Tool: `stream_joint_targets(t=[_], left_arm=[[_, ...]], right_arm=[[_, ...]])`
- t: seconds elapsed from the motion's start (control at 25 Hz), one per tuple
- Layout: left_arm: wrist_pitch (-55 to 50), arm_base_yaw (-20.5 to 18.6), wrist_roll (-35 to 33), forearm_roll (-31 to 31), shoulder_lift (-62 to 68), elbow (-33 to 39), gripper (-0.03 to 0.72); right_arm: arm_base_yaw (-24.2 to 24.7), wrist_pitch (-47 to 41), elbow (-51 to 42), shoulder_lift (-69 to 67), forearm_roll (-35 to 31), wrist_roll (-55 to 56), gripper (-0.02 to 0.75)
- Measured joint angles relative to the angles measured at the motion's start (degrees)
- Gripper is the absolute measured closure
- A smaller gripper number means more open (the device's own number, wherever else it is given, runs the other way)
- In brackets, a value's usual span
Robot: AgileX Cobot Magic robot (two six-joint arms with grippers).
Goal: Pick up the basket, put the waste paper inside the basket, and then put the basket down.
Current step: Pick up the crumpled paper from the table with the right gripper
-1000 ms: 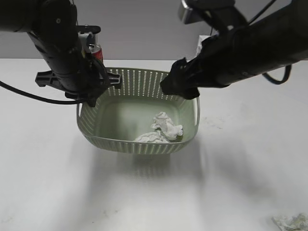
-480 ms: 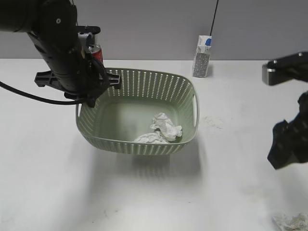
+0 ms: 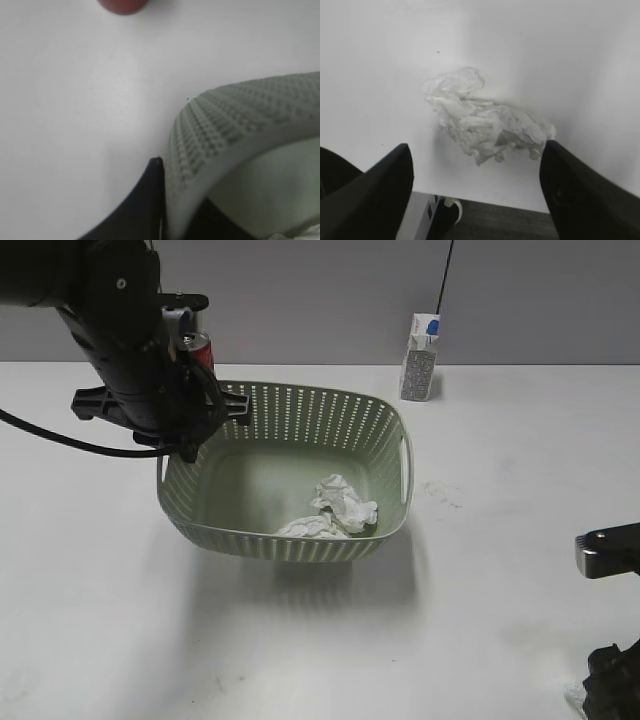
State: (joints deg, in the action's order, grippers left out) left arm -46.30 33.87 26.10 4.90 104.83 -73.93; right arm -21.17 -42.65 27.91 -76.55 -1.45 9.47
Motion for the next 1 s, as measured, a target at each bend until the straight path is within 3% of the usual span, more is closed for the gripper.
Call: stream_joint_targets(t=[0.24, 0.6, 0.8, 1.0], left_arm=[[0.0, 0.0, 0.0, 0.52, 0.0, 0.0, 0.688], [0.0, 0.0, 0.0, 0.97, 0.0, 0.0, 0.688], [0.0, 0.0, 0.0, 0.97, 0.0, 0.0, 0.688], [0.0, 0.0, 0.0, 0.99, 0.0, 0.0, 0.688]], right_arm=[[0.0, 13.42, -7.83, 0.12, -1.43, 3.78, 0.145], [0.0, 23.02, -9.93, -2.79, -1.48, 4.39, 0.171], [0.0, 25.94, -9.93, -6.38, -1.3, 4.39, 0.314], [0.11, 26.67, -9.88, -6.88, -1.02, 4.39, 0.563]])
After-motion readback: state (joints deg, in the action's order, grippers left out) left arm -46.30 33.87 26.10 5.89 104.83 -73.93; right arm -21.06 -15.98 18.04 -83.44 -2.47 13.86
